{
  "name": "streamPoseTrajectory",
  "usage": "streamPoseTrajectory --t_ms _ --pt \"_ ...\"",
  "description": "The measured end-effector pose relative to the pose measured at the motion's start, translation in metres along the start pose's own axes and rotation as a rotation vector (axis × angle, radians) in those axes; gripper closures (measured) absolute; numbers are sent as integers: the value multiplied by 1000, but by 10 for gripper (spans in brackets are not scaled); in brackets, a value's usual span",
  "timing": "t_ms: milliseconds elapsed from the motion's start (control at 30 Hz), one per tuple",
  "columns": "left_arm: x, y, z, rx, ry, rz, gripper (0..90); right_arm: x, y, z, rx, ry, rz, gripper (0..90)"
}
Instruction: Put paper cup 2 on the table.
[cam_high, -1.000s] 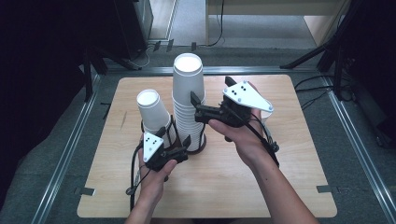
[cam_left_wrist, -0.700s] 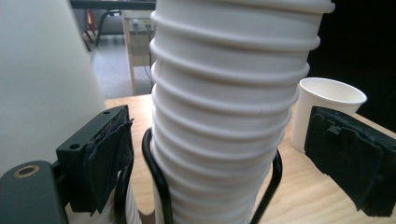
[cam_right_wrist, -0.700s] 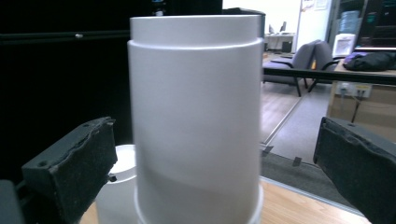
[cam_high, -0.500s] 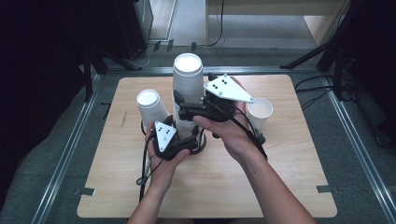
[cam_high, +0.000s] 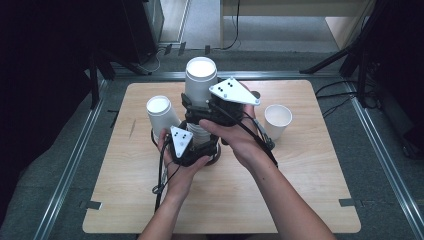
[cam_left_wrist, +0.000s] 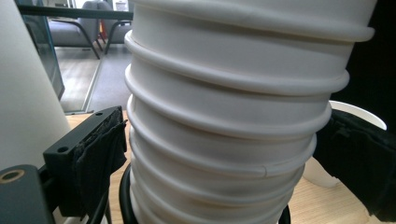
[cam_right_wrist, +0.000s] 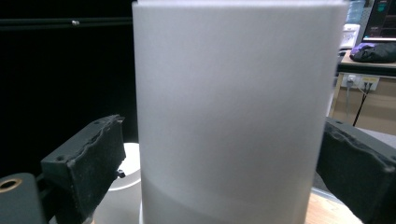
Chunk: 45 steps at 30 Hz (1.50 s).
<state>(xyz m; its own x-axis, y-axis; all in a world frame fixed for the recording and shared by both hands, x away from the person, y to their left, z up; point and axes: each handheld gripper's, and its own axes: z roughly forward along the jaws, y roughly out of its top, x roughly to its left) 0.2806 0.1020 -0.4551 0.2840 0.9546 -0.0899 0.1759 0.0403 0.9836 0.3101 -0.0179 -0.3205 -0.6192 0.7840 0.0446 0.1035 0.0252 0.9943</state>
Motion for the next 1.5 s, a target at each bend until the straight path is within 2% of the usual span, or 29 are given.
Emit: streamPoseTrajectory --t_ms 300,367,467,767,933,1200,1500 --pt "1 1 4 5 -9 -9 27 -2 -9 11 48 1 27 41" --pt "1 0 4 1 -13 0 28 -3 -11 13 54 0 35 59" --pt "2 1 3 -1 -17 1 30 -5 -13 13 40 -5 49 110" --pt "2 0 3 -3 -19 5 37 -5 -13 12 29 4 61 120" --pt "2 0 2 -1 -19 10 39 -3 -3 10 -6 7 50 119" --pt "2 0 1 1 -19 17 44 -4 -2 10 12 8 61 112" --pt "2 0 0 -2 -19 20 47 -4 5 8 -3 17 67 112"
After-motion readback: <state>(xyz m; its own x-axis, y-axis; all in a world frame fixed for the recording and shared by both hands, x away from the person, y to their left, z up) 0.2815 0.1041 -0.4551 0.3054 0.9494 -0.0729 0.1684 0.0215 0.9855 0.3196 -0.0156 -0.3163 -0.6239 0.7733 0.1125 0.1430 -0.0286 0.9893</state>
